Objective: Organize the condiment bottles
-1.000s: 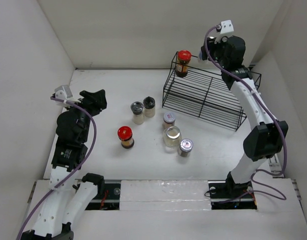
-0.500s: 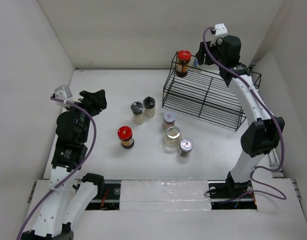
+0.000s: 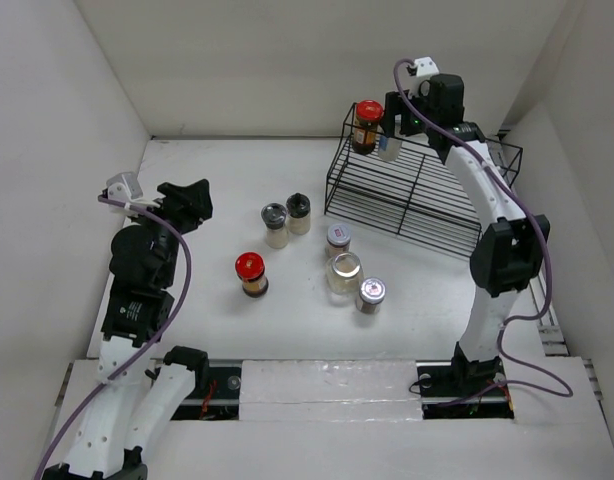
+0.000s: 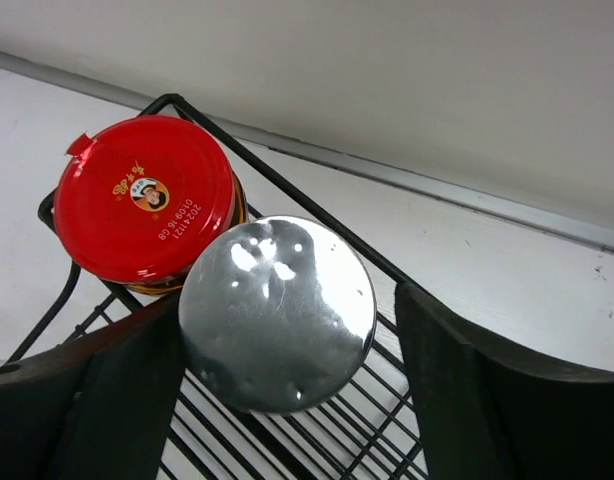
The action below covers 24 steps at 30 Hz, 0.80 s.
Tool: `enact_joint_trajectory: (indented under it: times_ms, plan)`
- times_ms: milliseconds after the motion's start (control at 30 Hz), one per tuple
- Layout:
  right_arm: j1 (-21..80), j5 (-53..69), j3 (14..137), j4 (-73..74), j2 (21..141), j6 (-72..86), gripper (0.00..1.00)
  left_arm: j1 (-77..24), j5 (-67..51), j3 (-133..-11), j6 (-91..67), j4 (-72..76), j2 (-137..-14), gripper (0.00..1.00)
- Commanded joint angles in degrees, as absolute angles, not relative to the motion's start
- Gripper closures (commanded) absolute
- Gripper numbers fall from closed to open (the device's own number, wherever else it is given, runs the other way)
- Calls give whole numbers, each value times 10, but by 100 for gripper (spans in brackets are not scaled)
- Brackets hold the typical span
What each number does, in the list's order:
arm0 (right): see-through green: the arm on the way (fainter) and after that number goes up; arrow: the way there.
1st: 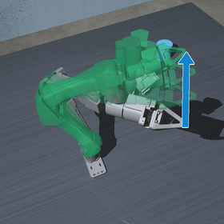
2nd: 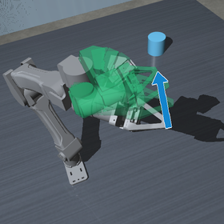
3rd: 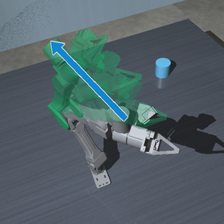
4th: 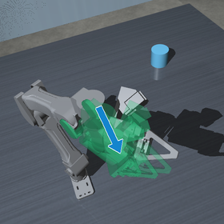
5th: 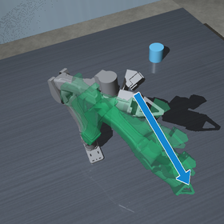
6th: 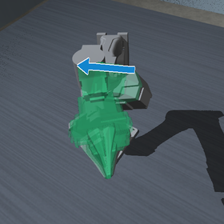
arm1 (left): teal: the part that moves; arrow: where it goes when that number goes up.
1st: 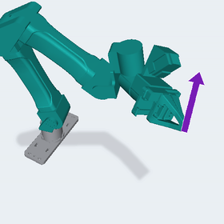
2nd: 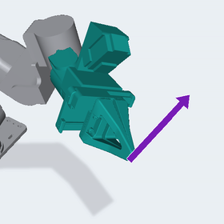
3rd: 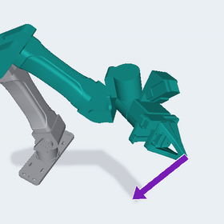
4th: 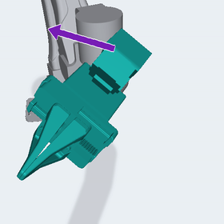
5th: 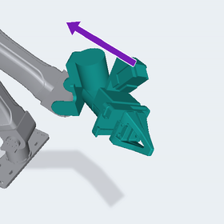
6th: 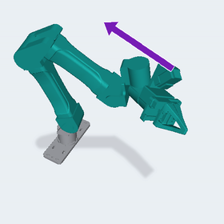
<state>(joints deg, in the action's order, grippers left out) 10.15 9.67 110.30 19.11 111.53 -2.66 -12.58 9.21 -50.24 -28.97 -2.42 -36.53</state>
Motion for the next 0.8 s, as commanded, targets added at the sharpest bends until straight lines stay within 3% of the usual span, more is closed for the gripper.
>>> enact_joint_trajectory:
  times_ms: [0,100,200,267,300,333,367,400,433,500,567,767]
  plan:
    - [105,86,1120,157,1044,-19,13,-124,86,-502,-282,-2,-366,37]
    - [112,62,1077,121,992,-19,9,-124,86,-502,-282,-2,-366,37]
    - [139,55,1000,62,923,-33,12,-124,86,-502,-282,-2,-366,37]
    - [159,78,939,27,895,-33,34,-124,86,-502,-282,-2,-366,37]
    - [184,110,896,4,889,-33,59,-124,80,-502,-282,3,-366,37]
    - [199,128,896,4,889,-33,59,-124,80,-502,-282,4,-366,37]
    - [217,146,862,-17,898,-33,75,-124,80,-502,-282,4,-373,37]
    - [234,160,850,-25,906,-33,77,-124,86,-502,-282,4,-373,37]
    - [270,167,841,-31,916,-33,77,-124,86,-502,-282,-2,-373,37]
    - [302,160,835,-37,954,-39,56,-124,80,-502,-282,4,-373,37]
    - [330,146,840,-37,978,-47,44,-124,80,-502,-282,4,-373,37]
    - [343,121,864,-37,1037,-59,41,-124,75,-502,-282,4,-373,37]
